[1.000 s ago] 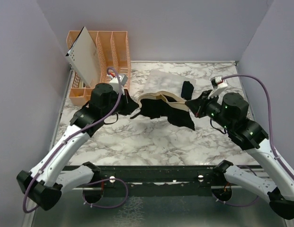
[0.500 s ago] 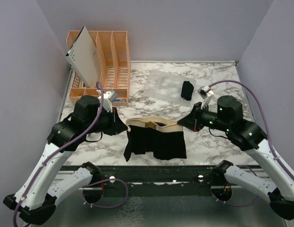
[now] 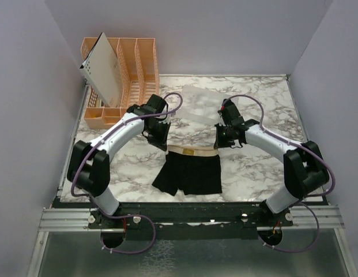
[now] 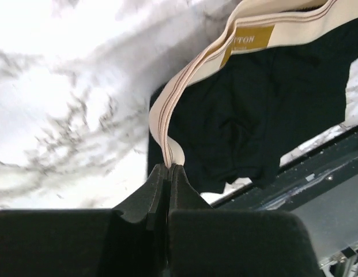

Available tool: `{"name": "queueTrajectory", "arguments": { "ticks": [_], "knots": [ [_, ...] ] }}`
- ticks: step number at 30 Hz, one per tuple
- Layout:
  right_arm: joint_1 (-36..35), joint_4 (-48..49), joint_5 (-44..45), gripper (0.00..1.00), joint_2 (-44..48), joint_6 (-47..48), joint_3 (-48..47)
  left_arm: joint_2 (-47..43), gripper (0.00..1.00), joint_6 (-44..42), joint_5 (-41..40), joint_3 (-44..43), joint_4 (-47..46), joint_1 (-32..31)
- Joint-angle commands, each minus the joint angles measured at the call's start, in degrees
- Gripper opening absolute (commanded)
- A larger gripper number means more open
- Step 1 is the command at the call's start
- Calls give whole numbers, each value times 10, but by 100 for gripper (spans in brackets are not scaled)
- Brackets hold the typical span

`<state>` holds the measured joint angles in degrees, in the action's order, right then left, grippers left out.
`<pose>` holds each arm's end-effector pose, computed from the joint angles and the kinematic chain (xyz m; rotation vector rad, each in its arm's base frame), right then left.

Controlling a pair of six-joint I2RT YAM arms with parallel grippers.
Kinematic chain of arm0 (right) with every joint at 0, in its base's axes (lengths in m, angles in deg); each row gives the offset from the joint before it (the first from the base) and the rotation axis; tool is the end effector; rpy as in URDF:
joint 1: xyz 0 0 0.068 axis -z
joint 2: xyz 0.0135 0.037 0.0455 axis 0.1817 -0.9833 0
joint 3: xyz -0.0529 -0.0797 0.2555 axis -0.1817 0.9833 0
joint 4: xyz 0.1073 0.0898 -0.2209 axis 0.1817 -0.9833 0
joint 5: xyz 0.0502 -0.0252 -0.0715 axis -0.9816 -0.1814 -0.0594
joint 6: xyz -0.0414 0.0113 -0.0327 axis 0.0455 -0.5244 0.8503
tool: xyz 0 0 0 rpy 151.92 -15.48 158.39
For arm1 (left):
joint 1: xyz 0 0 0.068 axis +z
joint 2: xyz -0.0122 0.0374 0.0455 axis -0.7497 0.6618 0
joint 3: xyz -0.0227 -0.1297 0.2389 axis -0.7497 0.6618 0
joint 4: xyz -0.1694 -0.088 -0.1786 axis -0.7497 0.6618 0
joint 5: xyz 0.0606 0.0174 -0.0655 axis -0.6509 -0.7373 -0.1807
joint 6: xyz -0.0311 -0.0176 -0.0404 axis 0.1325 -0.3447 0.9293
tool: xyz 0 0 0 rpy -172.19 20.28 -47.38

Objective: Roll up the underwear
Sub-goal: Flatten out the underwear at the center of the board.

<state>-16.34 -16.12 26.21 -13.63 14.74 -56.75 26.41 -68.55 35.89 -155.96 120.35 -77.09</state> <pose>0.2759 0.1432 0.2050 -0.1413 2.6632 0.4146 0.2701 -0.1586 0.2519 0.4760 2.8301 -0.5695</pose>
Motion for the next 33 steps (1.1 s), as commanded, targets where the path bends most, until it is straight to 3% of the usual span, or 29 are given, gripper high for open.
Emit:
{"name": "queueTrajectory", "arguments": {
  "ticks": [1,7,10,13,15,16,19,23,33],
  "knots": [
    [3,48,47,0,-39,39,-52,53,0,-98,2,-87,-10,25],
    [12,19,90,1,-94,53,-103,140,0,-187,-34,-165,44,38],
    [12,9,105,2,-113,54,-125,165,0,-181,-60,-180,46,53],
    [12,5,128,10,-115,47,-144,182,6,-177,-112,-191,47,61],
    [12,9,115,13,-107,50,-151,186,3,-176,-134,-198,46,68],
    [12,18,100,10,-99,53,-149,183,0,-174,-122,-204,44,72],
    [12,51,25,1,-75,58,-134,152,0,-174,-32,-202,21,75],
    [12,38,-38,1,-30,57,-126,101,0,-157,57,-186,16,75],
    [13,-104,-113,0,294,58,-72,-198,0,-33,163,-17,21,74]
  ]
}}
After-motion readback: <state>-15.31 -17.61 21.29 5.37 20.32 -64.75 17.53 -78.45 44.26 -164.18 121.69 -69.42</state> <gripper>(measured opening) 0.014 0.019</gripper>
